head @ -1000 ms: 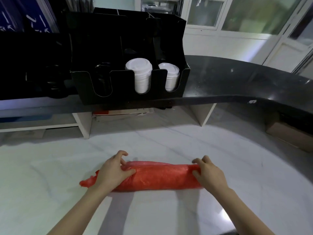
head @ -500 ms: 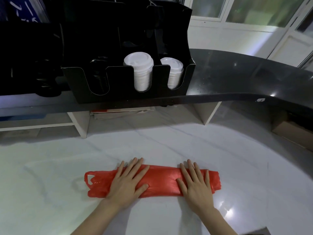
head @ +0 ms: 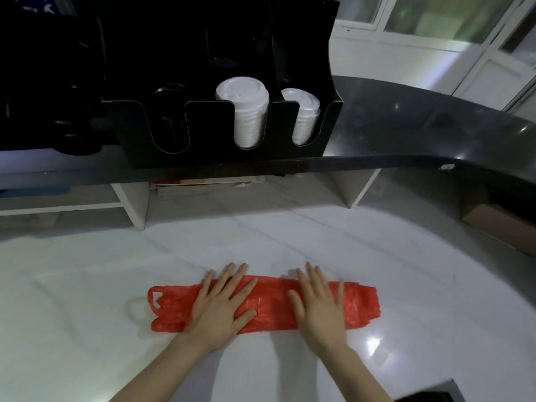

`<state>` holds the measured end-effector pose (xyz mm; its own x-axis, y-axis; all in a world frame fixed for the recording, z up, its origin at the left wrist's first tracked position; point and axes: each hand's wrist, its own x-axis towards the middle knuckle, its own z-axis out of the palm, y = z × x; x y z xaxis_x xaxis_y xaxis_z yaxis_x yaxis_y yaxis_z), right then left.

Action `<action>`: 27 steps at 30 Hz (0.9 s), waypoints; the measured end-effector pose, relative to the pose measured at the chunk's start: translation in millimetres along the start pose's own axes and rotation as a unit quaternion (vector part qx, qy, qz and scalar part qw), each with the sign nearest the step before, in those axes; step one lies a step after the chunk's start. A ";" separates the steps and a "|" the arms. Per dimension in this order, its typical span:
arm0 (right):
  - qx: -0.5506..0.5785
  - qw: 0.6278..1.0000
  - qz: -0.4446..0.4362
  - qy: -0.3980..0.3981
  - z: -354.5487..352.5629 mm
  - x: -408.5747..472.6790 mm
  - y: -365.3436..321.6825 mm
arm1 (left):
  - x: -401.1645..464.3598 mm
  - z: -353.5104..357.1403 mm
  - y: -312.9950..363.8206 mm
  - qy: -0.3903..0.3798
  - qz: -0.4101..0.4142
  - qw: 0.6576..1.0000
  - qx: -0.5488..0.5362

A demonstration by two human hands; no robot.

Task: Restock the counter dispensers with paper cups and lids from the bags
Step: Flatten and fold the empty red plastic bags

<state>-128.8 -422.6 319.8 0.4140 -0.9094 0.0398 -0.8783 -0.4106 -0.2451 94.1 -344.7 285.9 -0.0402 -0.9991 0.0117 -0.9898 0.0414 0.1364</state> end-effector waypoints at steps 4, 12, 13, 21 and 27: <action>-0.036 0.996 -0.061 -0.053 25.6 -3.9 -36.5 | -2.3 -1.7 0.8 0.000 0.004 1.000 -0.014; -0.049 0.993 -0.050 -0.091 28.6 -1.6 -36.7 | -30.8 -25.9 -31.8 0.059 0.005 0.998 -0.001; -0.047 0.993 -0.059 -0.096 28.2 -1.3 -36.6 | -39.3 -22.3 -37.4 0.054 -0.005 0.998 0.017; -0.117 0.992 0.018 -0.029 -20.4 5.0 31.4 | -47.3 -5.1 -48.6 0.021 -0.015 0.999 0.029; -0.107 0.988 0.093 -0.067 1.2 -13.2 62.3 | -42.5 -9.6 -51.3 0.034 -0.007 0.999 -0.003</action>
<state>-188.6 -436.1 302.9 0.2556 -0.9594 -0.1190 -0.9668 -0.2545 -0.0243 147.9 -304.3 287.9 -0.0172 -0.9970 0.0761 -0.9893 0.0280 0.1433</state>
